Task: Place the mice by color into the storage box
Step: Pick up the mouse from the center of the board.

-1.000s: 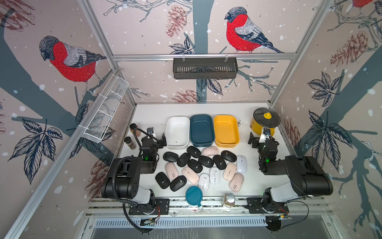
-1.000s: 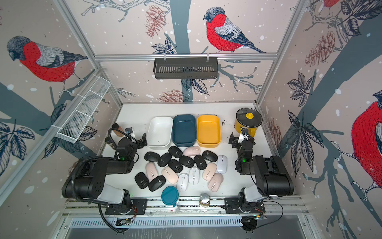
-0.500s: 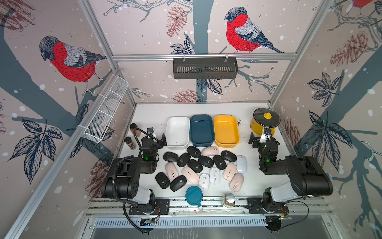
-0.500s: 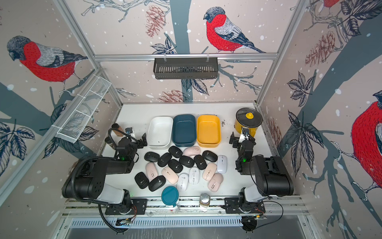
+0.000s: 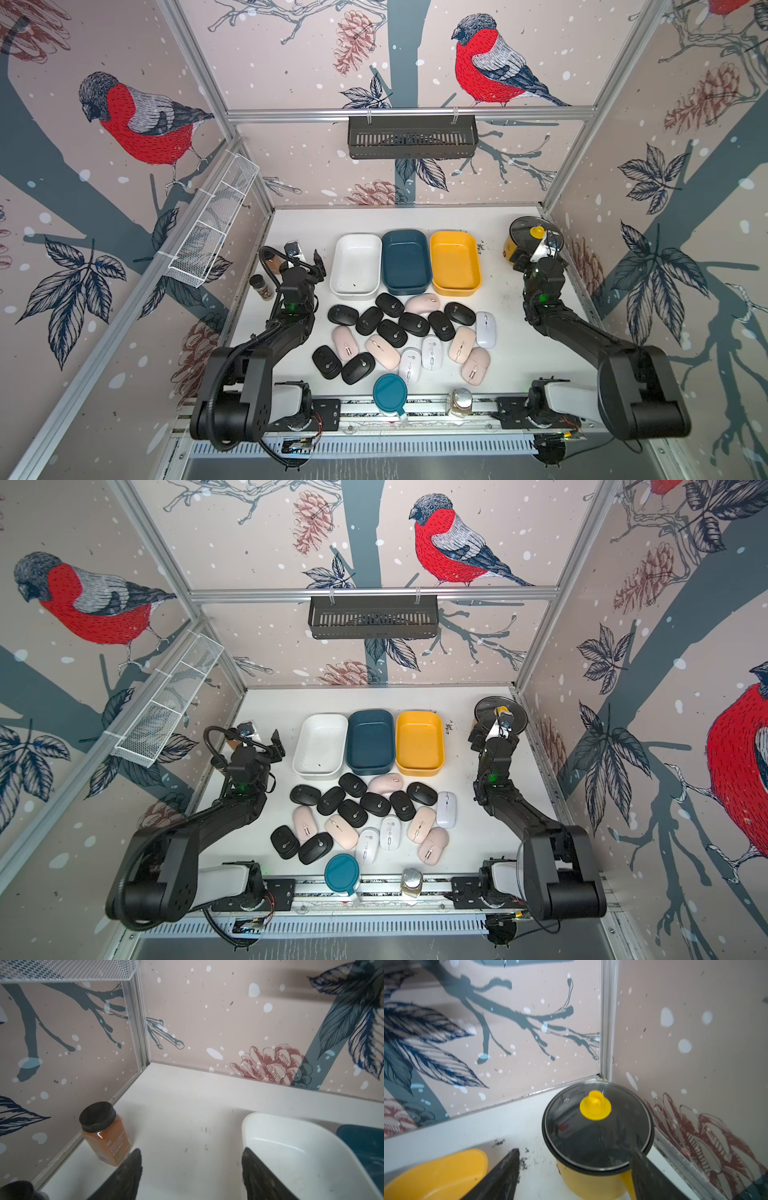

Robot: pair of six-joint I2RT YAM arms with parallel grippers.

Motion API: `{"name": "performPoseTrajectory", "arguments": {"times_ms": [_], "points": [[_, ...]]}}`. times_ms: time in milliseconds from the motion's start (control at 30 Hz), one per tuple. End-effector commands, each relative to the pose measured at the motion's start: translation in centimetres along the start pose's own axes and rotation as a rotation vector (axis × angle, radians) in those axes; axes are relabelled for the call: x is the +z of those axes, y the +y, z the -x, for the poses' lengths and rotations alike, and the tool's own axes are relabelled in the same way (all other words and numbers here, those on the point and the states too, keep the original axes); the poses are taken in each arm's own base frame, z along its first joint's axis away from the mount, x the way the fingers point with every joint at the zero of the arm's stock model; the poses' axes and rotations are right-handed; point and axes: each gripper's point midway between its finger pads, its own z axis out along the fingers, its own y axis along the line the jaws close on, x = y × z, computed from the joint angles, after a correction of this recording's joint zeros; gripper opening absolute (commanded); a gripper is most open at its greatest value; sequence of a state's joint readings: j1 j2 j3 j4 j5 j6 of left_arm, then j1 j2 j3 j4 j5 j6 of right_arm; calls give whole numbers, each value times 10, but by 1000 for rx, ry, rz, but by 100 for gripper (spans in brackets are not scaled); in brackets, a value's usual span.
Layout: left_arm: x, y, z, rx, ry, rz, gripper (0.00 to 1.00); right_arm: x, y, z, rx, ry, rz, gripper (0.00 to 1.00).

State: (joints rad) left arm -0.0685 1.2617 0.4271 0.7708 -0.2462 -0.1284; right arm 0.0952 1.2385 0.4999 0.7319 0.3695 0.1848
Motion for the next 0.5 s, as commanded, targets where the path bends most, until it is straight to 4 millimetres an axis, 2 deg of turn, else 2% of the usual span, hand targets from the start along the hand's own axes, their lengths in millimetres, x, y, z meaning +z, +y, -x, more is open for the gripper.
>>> {"name": "performPoseTrajectory", "arguments": {"times_ms": [0,67,167,233,333,467], "points": [[-6,-3,-8,-89,110,74,74,-19,2,-22,-42,146,-87,84],[-8,-24,-1,-149,163,32,74,-28,23,-20,-33,174,-38,85],[-12,-48,4,-269,299,-21,73,-43,46,-40,-27,290,22,84],[-16,-64,10,-284,360,-96,73,-55,59,-54,-40,352,58,81],[-23,-65,19,-243,420,-93,73,-72,67,-75,-40,424,82,82],[-33,-69,30,-168,437,-136,75,-88,68,-102,-16,552,101,82]]}}
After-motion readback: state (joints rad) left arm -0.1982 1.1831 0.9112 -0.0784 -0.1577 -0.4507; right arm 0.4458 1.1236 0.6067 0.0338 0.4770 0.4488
